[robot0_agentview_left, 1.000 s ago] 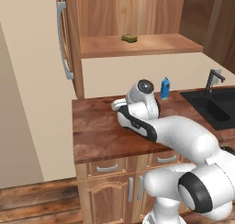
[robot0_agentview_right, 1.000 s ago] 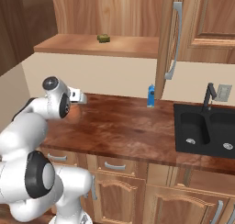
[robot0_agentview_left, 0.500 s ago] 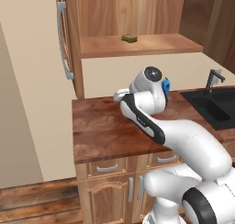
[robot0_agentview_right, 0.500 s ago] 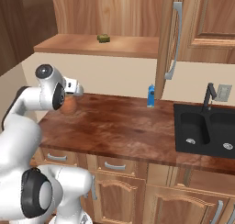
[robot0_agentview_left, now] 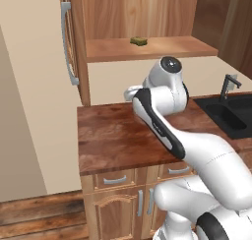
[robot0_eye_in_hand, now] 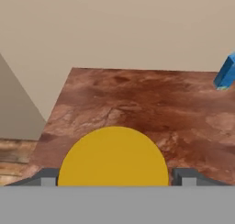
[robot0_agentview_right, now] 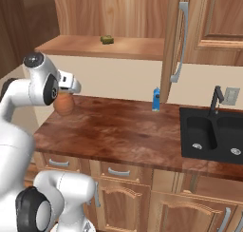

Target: Pick the cereal and honey bottle from the counter and place them in the cabinets closest to them.

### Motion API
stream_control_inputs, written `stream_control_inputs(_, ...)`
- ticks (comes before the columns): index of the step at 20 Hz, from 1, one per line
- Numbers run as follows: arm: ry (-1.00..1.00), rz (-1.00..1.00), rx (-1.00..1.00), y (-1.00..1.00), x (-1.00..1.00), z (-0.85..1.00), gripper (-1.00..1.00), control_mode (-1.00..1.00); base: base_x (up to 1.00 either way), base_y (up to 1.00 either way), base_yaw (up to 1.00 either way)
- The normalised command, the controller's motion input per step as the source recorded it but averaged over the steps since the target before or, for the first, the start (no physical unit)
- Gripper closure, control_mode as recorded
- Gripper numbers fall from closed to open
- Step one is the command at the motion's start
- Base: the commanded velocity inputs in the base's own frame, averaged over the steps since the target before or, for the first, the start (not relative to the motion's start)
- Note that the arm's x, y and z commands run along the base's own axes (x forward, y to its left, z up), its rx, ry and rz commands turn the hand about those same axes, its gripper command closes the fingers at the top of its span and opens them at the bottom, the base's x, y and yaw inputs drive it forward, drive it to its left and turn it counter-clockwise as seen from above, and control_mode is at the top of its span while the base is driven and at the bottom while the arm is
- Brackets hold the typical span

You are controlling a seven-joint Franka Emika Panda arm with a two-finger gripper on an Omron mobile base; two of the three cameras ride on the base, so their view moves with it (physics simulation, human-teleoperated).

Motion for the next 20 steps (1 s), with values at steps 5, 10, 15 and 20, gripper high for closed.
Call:
stream_control_inputs(5, 0.02, -0.04, 0.01, -0.01, -0.39, 0.49, 1.00, -1.00, 0.00, 0.00, 0.00)
stream_control_inputs(10, -0.01, -0.02, 0.00, -0.03, -0.28, 0.53, 1.00, -1.00, 0.00, 0.00, 0.00)
stream_control_inputs(15, -0.04, 0.00, 0.00, -0.07, -0.29, 0.57, 1.00, -1.00, 0.00, 0.00, 0.00)
stream_control_inputs(20, -0.04, 0.00, 0.00, -0.09, -0.30, 0.51, 1.00, -1.00, 0.00, 0.00, 0.00)
